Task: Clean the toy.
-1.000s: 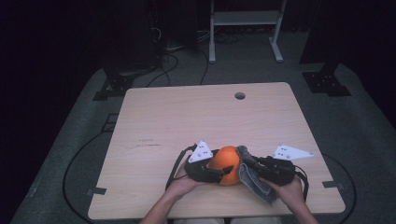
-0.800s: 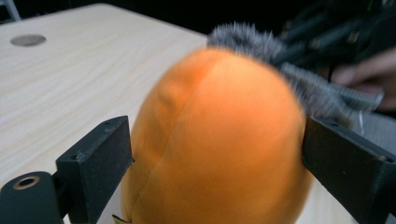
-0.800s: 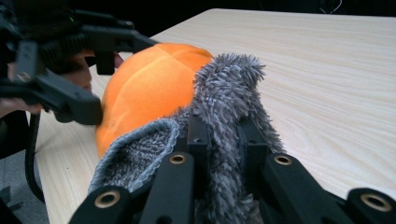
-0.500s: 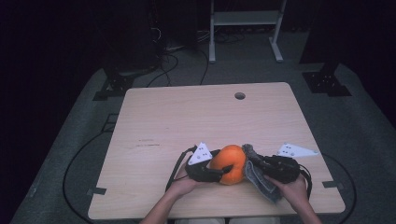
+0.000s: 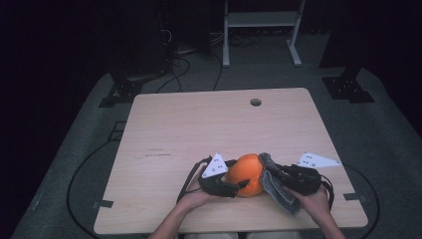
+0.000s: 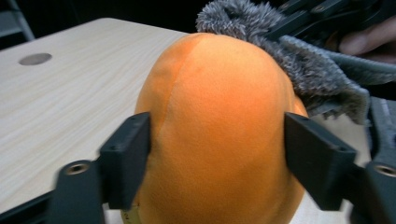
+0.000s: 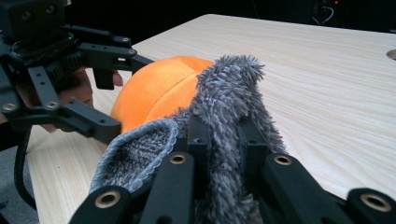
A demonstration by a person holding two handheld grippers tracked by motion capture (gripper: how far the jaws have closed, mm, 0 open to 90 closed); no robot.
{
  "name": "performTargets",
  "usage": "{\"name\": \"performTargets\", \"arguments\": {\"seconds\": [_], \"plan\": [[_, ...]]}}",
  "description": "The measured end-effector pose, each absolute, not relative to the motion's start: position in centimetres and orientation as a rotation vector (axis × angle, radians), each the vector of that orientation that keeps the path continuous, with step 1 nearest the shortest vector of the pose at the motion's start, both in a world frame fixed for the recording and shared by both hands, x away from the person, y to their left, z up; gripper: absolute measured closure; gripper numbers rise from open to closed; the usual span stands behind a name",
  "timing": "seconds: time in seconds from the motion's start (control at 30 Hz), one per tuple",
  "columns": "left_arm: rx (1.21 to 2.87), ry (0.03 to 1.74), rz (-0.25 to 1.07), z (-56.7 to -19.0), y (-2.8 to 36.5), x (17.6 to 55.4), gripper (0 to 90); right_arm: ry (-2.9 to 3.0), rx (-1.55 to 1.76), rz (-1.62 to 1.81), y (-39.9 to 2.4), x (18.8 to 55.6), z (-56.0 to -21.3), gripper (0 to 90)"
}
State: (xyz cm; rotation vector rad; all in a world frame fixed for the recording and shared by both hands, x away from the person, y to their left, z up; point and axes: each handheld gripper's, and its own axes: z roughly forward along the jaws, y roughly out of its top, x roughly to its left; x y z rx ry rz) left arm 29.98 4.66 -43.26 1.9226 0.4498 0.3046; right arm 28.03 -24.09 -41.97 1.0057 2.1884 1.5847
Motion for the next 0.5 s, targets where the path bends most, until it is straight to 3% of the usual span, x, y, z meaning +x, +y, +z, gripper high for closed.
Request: {"name": "performTargets", "arguments": {"seconds": [0.23, 0.5], "plan": [[1.915, 0.459, 0.314, -43.4, 4.5, 29.9, 30.9, 2.195, 0.881, 1.639, -22.7, 26.8, -40.1, 78.3], [1.916, 0.417, 0.287, -43.4, 4.4, 29.6, 28.6, 2.199, 0.902, 1.586, -23.1, 27.3, -41.0, 78.3]]}}
